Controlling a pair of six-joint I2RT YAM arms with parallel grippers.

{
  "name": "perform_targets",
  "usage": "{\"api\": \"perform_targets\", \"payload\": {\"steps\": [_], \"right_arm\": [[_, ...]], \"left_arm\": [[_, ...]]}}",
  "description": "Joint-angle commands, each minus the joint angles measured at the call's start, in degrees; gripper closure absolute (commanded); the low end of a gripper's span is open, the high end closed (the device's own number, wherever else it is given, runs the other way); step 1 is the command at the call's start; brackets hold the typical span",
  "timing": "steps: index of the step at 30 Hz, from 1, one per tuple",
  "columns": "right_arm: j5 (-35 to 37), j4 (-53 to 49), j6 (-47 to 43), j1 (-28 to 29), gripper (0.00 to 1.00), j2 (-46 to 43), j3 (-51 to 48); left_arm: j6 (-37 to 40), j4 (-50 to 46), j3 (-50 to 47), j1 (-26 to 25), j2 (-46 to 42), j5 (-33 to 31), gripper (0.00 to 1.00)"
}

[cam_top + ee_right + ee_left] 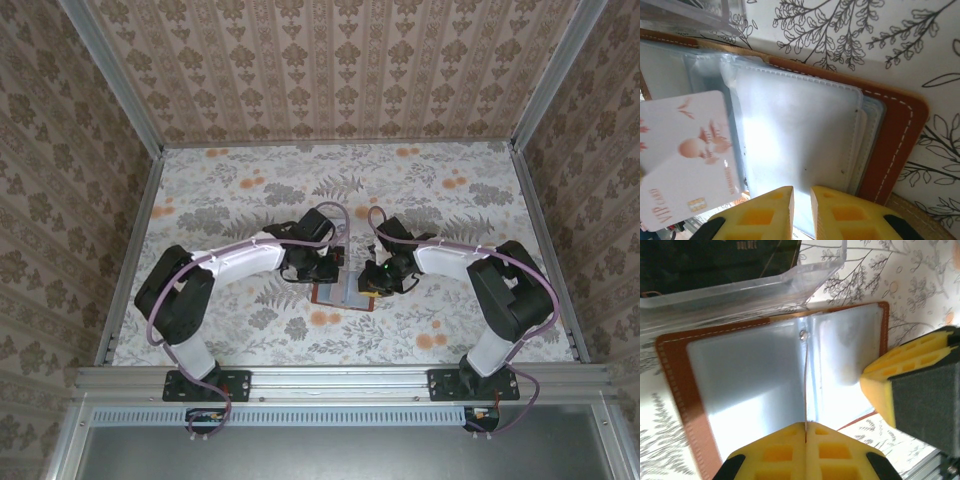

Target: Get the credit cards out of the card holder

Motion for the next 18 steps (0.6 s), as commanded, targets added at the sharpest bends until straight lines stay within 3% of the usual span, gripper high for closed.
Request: {"api": "perform_targets", "payload": {"steps": [1,6,10,18], "right_arm": [[2.8,-4.0,-1.3,0.1,0.8,-0.6,1.3],[2.5,-6.0,-2.0,-0.1,0.8,-3.1,3.1],[3.0,-8.6,-2.8,-0.9,0.8,-6.2,4.6],[4.4,-13.9,-4.8,-4.2,0.8,-11.6,5.3]], "left_arm": [[8.3,-9.4,3.8,0.4,-2.0,-3.5,1.0],[20.9,-15.4,8.8,0.5,-3.2,-6.0,1.0],[32.5,-19.8,12.7,0.7,-3.5,-11.4,1.0],[63.0,-24.1,18.6,1.1,-2.8,-11.0,1.0]]}}
